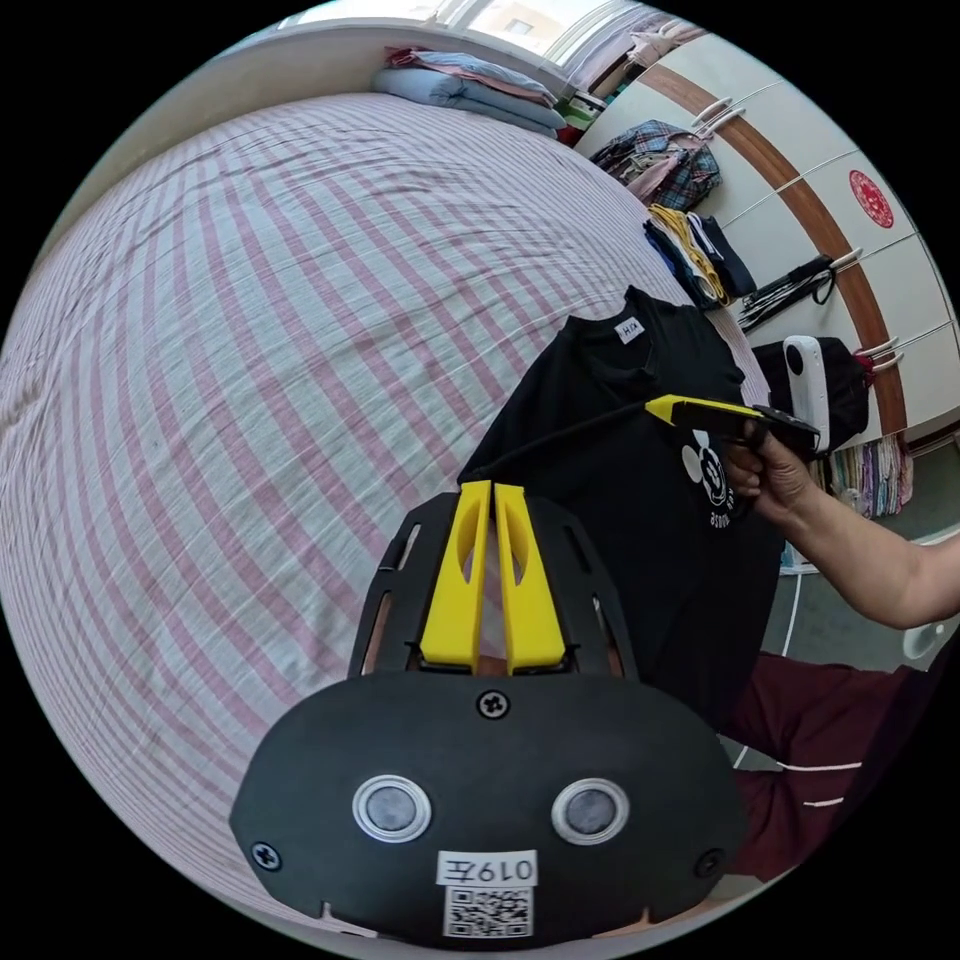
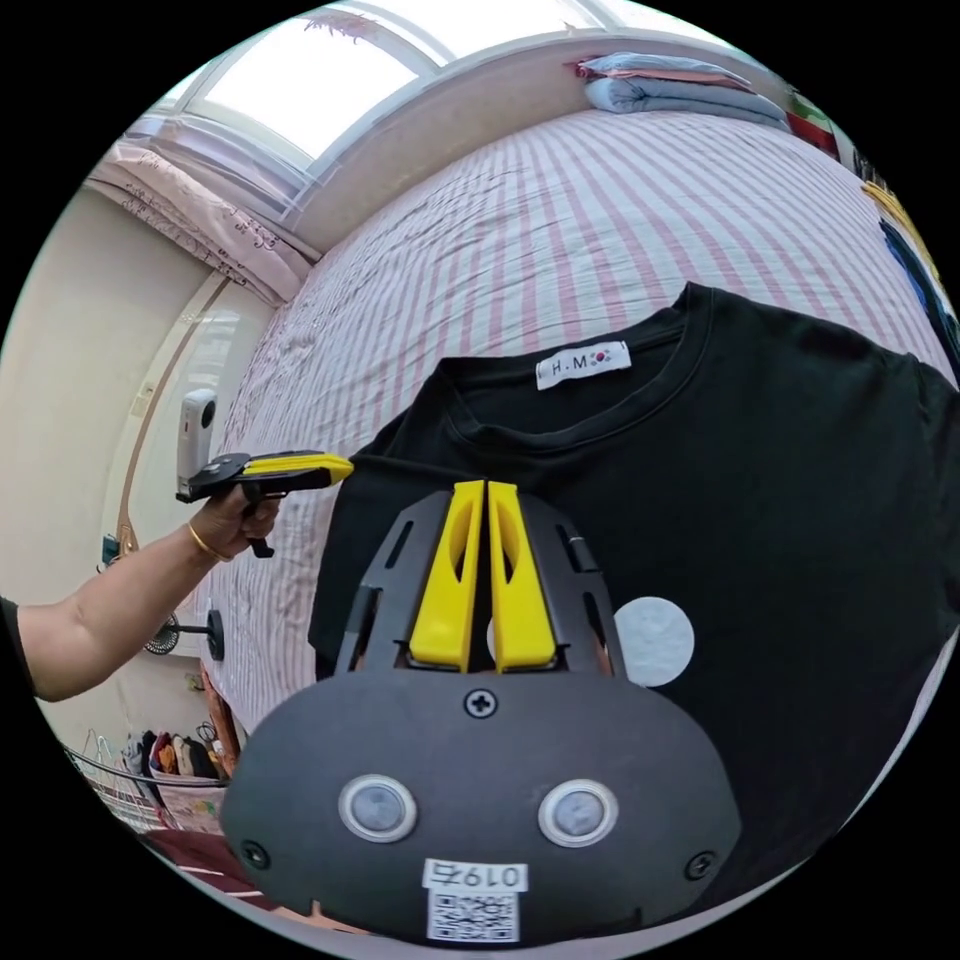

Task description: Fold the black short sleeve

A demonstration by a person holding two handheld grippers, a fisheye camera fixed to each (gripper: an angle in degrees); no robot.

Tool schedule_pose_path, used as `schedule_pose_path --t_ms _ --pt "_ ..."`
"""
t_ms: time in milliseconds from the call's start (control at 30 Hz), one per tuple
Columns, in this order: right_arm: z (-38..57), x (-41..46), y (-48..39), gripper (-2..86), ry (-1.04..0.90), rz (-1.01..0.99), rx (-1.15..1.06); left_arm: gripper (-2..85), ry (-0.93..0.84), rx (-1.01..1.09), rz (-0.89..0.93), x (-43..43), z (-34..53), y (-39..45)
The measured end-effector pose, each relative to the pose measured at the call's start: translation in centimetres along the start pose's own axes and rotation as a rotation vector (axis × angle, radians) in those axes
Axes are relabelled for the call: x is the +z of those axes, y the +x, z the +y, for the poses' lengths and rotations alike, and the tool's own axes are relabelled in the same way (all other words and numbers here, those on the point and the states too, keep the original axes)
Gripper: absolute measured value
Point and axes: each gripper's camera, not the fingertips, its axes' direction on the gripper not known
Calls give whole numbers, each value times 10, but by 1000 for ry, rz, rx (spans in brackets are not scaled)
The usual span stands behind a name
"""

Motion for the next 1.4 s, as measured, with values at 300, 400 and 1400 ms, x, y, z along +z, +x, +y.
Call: schedule_pose_path --t_ms 300,400,1400 --pt "32 -27 -8 66 -73 -42 -68 8 245 -153 148 -49 45 -3" --pt "65 -29 -19 63 -139 -74 -80 10 253 -153 193 -50 76 18" --pt "90 -19 5 -3 -123 -179 76 19 22 -372 260 -34 124 29"
